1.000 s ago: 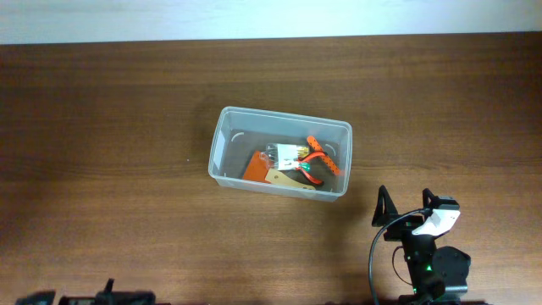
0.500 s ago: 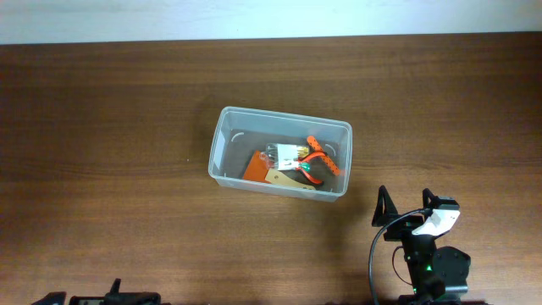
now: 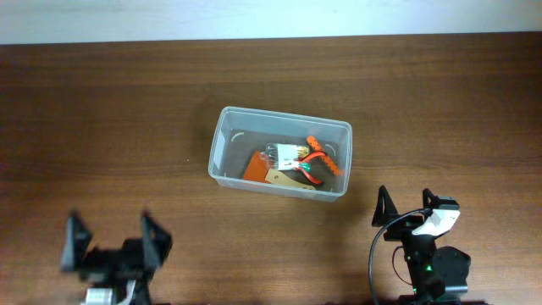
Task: Pack container
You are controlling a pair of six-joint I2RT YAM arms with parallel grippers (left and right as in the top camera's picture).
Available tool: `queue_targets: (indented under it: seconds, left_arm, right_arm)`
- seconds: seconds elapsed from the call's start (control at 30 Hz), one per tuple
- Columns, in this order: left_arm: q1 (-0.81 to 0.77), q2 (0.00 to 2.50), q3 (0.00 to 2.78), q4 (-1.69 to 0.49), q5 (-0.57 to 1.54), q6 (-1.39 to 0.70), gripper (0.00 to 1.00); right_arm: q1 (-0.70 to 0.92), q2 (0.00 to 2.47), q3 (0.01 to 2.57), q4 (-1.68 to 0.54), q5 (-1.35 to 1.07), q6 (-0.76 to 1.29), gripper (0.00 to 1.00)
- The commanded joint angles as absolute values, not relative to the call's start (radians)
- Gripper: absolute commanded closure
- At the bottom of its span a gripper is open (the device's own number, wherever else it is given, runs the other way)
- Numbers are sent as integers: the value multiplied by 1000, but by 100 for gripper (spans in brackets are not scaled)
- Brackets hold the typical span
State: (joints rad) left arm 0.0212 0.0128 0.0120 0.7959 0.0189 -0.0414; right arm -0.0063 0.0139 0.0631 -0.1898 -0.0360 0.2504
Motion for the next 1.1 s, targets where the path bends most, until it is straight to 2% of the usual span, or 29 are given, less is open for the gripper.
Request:
queue_targets:
  seconds: [0.0,0.23,0.67,1.07]
  left_arm:
    - [23,6,8,660,19,-29,1]
    - [1,5,8,344,19,-29,1]
    - [0,5,9,-87,18,-29,1]
    - [0,5,9,-82,11,-29,1]
  right_arm:
    - [-13,3,55,-189,-45,240,1]
    - [-12,3,55,-189,-45,240,1]
    - [-13,3,55,-189,-45,240,1]
    - [-12,4,55,-189,-45,240,1]
